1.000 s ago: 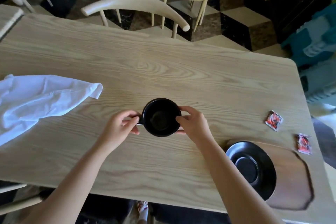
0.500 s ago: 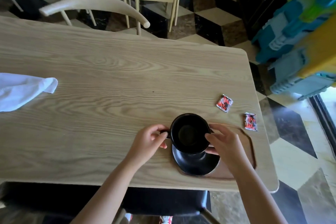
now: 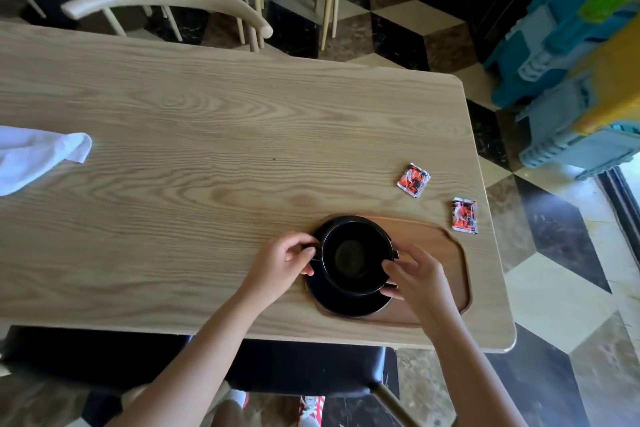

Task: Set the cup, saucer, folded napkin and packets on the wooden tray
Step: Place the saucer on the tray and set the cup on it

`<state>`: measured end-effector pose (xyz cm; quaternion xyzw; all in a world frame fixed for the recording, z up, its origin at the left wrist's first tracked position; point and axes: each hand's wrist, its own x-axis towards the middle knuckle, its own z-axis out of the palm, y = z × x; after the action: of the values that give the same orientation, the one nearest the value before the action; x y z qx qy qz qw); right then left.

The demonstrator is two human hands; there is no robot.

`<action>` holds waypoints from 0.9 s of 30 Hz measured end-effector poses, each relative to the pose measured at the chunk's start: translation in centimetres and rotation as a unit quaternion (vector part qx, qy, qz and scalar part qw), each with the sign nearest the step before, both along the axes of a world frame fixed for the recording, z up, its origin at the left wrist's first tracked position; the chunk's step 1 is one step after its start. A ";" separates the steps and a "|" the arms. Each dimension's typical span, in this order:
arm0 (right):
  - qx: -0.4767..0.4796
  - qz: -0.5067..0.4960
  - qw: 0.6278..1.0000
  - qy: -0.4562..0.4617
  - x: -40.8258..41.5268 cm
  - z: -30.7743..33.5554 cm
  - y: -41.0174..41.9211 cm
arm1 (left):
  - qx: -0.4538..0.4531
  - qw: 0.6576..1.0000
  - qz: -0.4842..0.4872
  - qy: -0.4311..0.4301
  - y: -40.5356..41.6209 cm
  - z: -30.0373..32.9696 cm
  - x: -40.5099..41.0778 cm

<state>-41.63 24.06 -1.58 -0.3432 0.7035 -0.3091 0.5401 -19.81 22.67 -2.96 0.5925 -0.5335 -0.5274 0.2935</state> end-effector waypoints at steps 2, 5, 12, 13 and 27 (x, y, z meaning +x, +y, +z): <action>0.003 0.000 1.000 -0.002 -0.1 -0.1 0.2 | -0.005 1.000 -0.001 -0.004 0.1 0.0 0.0; 0.004 -0.005 1.000 -0.015 -0.2 -0.1 0.6 | -0.013 1.000 -0.003 -0.006 0.3 0.2 -0.2; -0.004 0.009 1.000 -0.021 -0.4 0.0 0.6 | 0.013 1.000 0.010 0.006 0.4 -0.4 -0.1; -0.005 0.012 1.000 -0.018 -0.4 0.0 0.6 | 0.015 1.000 0.012 0.014 0.4 -0.4 -0.2; -0.020 0.022 0.999 0.024 -0.5 -0.8 0.7 | 0.014 1.000 -0.009 0.014 0.7 -0.2 -0.3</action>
<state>-42.12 24.76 -2.36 -0.3766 0.7021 -0.3024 0.5232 -20.14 23.38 -3.20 0.5845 -0.5275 -0.5451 0.2880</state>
